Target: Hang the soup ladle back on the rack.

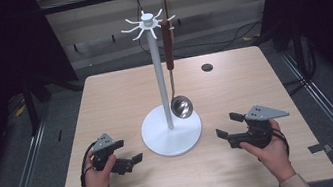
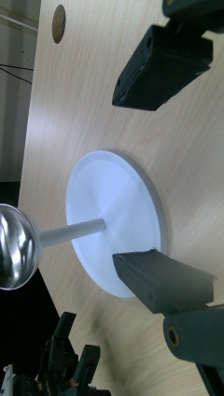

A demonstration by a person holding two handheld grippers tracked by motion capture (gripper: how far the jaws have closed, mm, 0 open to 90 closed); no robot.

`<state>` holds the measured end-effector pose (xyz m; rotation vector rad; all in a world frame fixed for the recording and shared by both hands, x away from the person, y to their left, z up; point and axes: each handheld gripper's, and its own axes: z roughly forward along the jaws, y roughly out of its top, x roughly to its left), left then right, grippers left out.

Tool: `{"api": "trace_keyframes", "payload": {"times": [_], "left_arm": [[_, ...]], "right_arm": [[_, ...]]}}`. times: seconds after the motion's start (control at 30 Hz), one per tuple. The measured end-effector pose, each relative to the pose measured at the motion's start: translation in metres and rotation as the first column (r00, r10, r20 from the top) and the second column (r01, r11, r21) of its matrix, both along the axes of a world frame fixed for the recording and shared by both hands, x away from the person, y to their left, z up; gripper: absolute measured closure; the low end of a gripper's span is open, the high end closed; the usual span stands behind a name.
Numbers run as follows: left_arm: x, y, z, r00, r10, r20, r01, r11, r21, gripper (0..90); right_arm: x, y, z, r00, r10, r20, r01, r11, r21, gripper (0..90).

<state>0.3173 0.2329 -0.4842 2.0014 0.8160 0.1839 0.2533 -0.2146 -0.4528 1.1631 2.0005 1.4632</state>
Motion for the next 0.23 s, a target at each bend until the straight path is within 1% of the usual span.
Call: {"api": "trace_keyframes", "payload": {"times": [0.1,0.23], "left_arm": [[-0.0001,-0.0004,0.0,1.0,0.002,0.0,-0.002,1.0,-0.002,1.9],[0.0002,-0.0004,0.0005,1.0,0.003,0.002,-0.003,1.0,-0.006,1.9]], "right_arm": [[-0.0009,0.0017,-0.001,1.0,0.001,-0.002,-0.001,1.0,-0.009,19.6],[-0.0012,0.0029,-0.0006,1.0,0.002,0.009,-0.002,1.0,-0.028,19.6]]}}
